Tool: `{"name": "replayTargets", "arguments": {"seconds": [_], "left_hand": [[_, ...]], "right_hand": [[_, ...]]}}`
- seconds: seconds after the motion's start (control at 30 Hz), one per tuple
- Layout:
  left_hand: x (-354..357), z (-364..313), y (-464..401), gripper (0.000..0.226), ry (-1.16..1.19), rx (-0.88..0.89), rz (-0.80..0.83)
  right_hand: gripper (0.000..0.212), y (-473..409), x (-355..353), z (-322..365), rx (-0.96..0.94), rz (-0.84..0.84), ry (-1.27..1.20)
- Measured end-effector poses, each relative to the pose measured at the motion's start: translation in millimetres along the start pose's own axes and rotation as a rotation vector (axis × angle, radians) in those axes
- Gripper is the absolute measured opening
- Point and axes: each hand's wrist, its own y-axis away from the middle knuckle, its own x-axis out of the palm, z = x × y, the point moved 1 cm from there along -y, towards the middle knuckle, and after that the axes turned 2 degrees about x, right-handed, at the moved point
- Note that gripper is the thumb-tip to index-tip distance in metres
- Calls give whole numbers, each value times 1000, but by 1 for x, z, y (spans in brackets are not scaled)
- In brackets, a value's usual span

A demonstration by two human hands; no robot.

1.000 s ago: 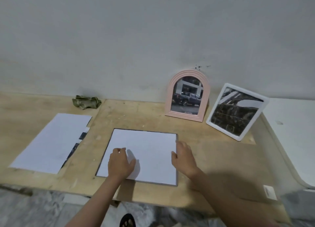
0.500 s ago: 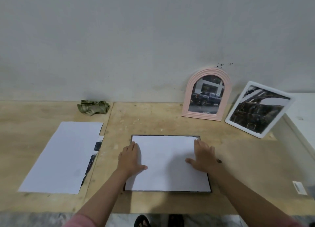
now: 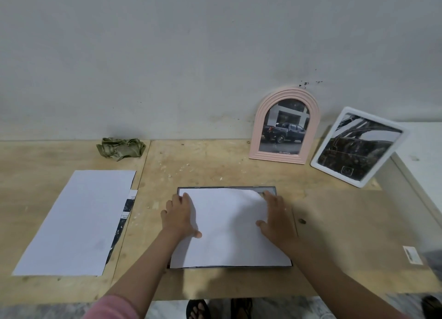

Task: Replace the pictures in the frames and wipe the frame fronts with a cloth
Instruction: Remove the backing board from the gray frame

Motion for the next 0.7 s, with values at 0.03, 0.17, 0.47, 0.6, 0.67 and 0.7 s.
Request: {"name": "replayTargets", "arguments": {"seconds": [0.03, 0.17, 0.47, 0.6, 0.67, 0.7], "left_hand": [[0, -1, 1, 113, 1, -10, 1], [-1, -3, 2, 105, -14, -50, 3], [-14, -7, -3, 141, 4, -10, -62], [-33, 2, -18, 101, 381, -59, -187], [-38, 6, -21, 81, 658, -126, -137], [-39, 9, -21, 67, 805, -163, -117]], "right_hand": [[84, 0, -2, 2, 63, -16, -54], [54, -8, -13, -3, 345, -14, -354], [20, -4, -29, -19, 80, 107, -602], [9, -2, -29, -24, 229, 106, -761], [10, -3, -32, -24, 327, 93, -887], [9, -5, -33, -27, 362, 86, -922]]}}
